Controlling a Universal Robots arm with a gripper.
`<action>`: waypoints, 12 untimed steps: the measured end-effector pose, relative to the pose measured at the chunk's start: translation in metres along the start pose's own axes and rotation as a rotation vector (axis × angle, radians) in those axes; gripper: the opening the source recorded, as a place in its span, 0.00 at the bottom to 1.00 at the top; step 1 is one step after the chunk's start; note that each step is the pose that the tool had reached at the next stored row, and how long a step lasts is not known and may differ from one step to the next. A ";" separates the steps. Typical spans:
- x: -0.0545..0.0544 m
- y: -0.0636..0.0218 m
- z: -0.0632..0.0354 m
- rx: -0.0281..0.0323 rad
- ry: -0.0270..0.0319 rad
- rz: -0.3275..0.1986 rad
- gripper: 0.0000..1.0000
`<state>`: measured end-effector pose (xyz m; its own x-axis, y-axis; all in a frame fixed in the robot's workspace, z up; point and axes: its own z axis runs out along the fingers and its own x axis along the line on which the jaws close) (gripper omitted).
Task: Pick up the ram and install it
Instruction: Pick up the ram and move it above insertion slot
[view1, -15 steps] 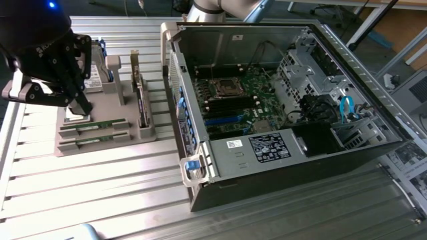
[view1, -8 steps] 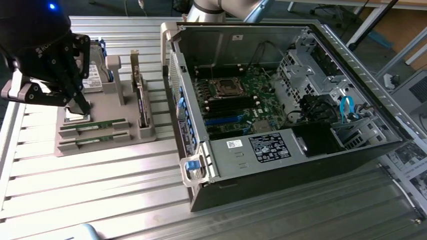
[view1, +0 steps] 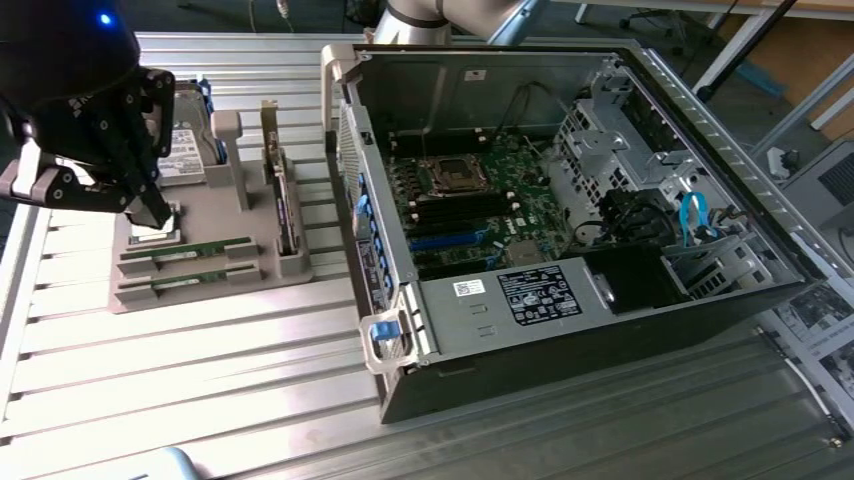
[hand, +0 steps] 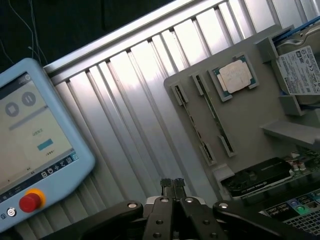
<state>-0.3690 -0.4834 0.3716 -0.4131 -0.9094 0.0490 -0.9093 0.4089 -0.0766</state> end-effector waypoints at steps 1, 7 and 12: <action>0.000 0.0000 0.0001 -0.0060 0.0000 0.000 0.11; 0.000 0.0001 0.0005 -0.0223 0.0011 -0.001 0.11; 0.000 0.0001 0.0009 -0.0450 -0.0531 0.001 0.11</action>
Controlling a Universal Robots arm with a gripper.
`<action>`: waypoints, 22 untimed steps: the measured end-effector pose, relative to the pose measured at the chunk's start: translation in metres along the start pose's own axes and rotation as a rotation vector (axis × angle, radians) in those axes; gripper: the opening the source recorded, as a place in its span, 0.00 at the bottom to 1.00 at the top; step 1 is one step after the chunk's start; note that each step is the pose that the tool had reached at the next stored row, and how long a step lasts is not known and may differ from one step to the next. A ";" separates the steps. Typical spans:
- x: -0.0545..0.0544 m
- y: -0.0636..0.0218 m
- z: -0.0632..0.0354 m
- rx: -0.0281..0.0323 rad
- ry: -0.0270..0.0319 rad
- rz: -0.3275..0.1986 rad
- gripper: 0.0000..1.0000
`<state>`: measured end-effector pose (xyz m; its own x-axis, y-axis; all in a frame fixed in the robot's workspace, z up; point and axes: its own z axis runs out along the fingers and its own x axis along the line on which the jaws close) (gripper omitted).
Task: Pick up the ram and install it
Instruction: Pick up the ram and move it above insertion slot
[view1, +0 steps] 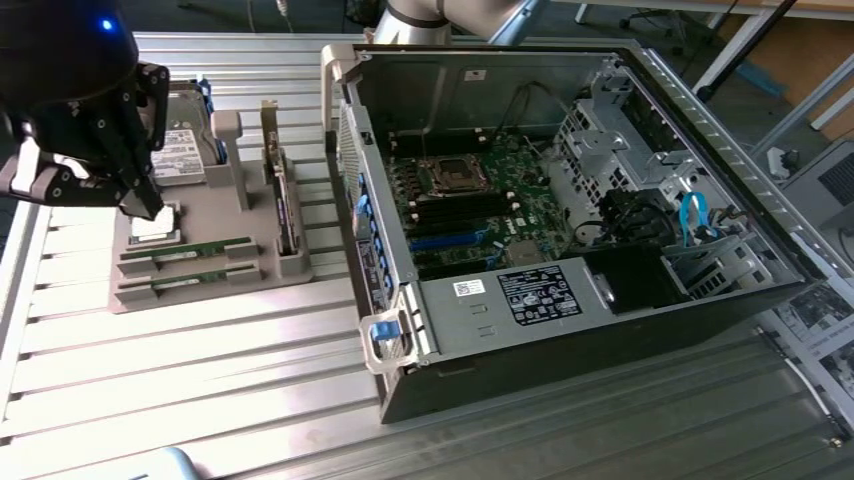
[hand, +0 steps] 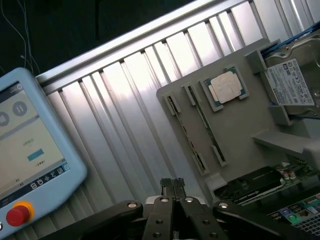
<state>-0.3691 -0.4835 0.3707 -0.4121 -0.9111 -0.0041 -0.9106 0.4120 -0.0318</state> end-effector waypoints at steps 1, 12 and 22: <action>0.000 0.0000 0.0001 -0.0067 -0.0164 0.001 0.11; 0.000 0.0000 0.0002 -0.0149 -0.0348 -0.015 0.11; 0.000 0.0000 0.0002 -0.0160 -0.0360 -0.067 0.11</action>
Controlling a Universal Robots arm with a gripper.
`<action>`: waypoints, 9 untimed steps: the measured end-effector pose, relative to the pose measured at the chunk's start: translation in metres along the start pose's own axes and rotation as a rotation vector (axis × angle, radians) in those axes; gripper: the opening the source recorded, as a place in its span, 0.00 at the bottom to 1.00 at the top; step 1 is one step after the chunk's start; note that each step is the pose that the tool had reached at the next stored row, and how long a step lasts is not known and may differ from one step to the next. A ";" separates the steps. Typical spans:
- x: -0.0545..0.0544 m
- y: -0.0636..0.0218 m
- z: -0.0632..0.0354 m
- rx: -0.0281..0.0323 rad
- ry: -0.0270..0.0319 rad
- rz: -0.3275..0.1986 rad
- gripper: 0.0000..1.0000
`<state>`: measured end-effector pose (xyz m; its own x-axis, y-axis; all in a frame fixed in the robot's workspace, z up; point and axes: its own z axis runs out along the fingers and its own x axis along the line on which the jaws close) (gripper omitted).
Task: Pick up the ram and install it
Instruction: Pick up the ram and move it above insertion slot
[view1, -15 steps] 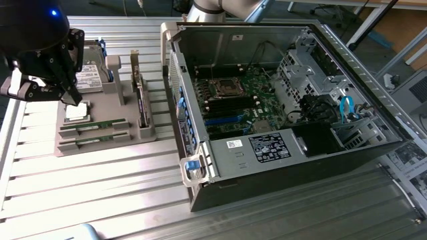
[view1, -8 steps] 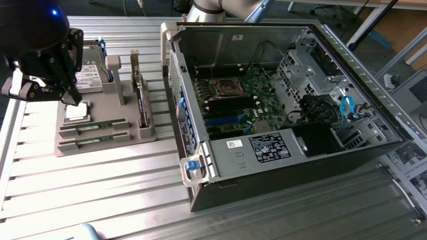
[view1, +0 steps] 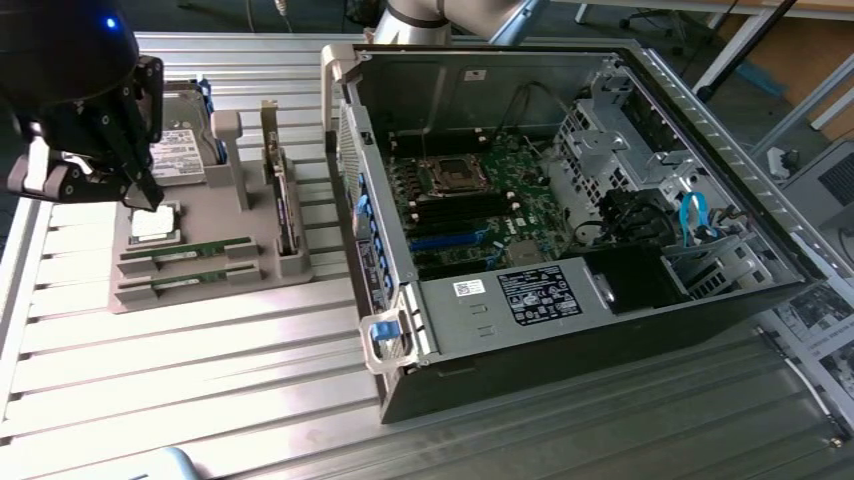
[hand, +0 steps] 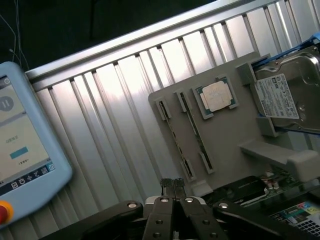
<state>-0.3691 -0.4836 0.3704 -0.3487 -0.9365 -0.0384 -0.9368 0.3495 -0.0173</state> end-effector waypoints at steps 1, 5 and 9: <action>0.000 0.0000 0.0000 -0.0001 -0.0002 -0.004 0.11; 0.000 0.0000 0.0000 -0.0007 -0.0004 -0.020 0.11; 0.000 0.0000 0.0000 -0.0013 -0.0007 -0.035 0.11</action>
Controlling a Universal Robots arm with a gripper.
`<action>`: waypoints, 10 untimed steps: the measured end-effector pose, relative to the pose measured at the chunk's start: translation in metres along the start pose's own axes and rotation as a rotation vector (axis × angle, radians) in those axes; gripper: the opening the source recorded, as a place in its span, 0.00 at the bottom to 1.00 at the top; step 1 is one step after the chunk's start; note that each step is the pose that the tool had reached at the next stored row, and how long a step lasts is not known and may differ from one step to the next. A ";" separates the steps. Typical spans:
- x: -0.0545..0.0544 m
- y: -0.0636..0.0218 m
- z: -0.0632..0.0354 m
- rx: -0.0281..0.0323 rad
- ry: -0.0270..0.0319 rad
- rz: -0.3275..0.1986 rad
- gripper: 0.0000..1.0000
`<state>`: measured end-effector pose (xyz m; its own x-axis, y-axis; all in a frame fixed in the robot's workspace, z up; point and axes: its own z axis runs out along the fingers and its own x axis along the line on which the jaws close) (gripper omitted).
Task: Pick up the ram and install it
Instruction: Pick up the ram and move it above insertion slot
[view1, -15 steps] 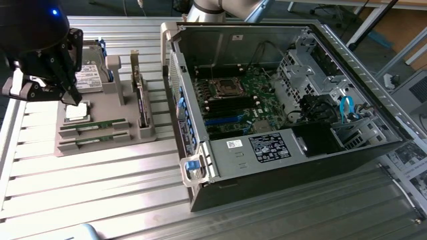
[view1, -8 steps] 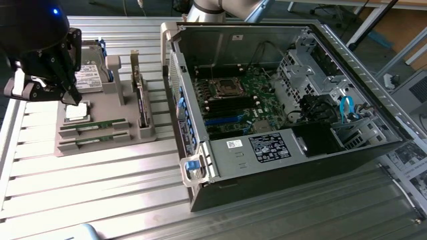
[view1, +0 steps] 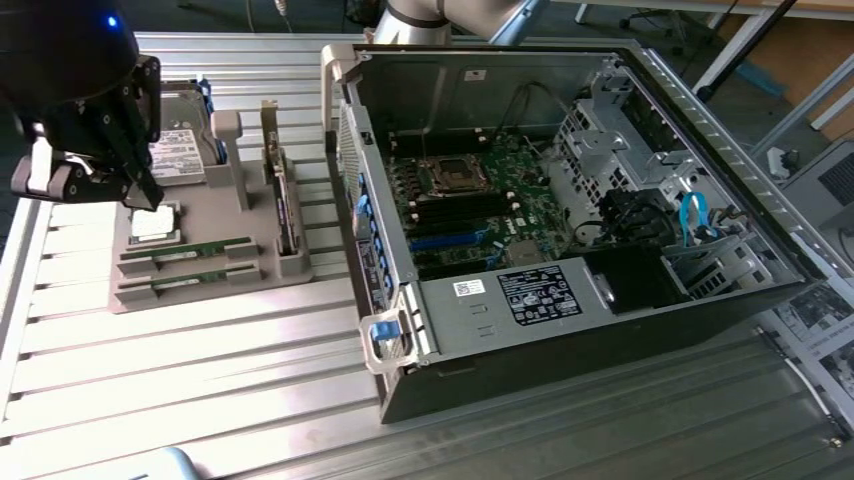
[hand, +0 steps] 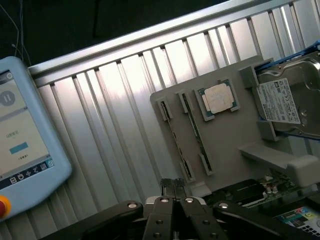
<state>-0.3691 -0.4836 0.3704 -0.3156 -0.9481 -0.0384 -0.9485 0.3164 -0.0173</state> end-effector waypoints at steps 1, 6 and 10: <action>0.000 0.0000 0.0000 -0.0002 -0.0001 -0.004 0.11; 0.000 0.0000 0.0000 -0.0009 -0.0003 -0.022 0.11; 0.000 0.0000 0.0000 -0.0013 -0.0006 -0.035 0.11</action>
<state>-0.3691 -0.4836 0.3704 -0.2822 -0.9586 -0.0385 -0.9590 0.2830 -0.0173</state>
